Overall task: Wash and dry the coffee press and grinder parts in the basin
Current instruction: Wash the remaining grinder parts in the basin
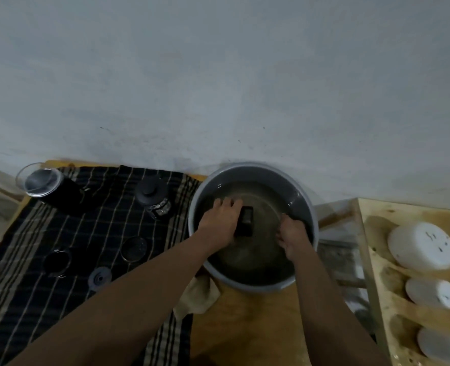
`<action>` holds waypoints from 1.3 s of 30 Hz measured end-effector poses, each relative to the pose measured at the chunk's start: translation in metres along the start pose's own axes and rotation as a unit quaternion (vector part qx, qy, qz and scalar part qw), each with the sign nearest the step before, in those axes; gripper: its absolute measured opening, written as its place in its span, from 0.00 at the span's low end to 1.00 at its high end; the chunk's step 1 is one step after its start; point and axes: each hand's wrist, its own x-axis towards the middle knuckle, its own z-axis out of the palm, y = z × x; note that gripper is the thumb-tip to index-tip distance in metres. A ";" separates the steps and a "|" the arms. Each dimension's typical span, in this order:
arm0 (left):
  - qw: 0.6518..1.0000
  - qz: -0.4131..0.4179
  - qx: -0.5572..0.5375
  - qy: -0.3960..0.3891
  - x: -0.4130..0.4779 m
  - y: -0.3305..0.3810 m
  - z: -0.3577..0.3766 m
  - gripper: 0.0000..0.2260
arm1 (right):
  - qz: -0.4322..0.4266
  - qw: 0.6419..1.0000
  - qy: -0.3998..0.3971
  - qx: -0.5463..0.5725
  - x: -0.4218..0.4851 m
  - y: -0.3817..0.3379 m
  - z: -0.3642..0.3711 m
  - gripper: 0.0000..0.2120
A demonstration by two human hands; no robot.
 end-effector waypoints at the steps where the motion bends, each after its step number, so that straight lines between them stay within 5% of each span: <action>1: 1.000 -0.005 0.001 -0.001 0.001 0.001 0.002 0.34 | 0.002 1.000 -0.018 -0.009 0.002 0.000 0.006 0.15; 6: 1.000 -0.025 0.003 -0.001 0.007 0.003 0.008 0.31 | -0.021 0.990 -0.137 -0.036 -0.013 -0.023 0.028 0.12; 15: 0.998 -0.039 -0.056 -0.011 0.006 -0.008 0.013 0.31 | -0.034 0.994 -0.054 -0.087 0.008 -0.012 -0.005 0.11; 20: 0.995 -0.008 -0.097 -0.020 0.004 -0.008 0.013 0.33 | -0.097 0.968 -0.192 -0.126 -0.016 -0.012 0.024 0.10; 24: 0.981 0.048 -0.189 -0.003 0.004 -0.009 0.007 0.32 | -0.144 0.941 -0.224 -0.208 -0.019 -0.013 0.028 0.21; 28: 0.975 0.069 -0.209 0.005 0.001 -0.008 0.007 0.34 | -0.075 0.954 -0.237 -0.169 -0.012 0.000 0.032 0.35; 34: 0.978 0.073 -0.198 0.005 -0.002 -0.013 0.007 0.38 | -0.020 0.978 -0.194 -0.072 -0.018 0.003 0.034 0.24; 39: 0.915 -0.045 -0.401 -0.025 0.004 -0.019 0.003 0.30 | 0.004 0.990 -0.144 0.005 -0.012 -0.006 0.029 0.18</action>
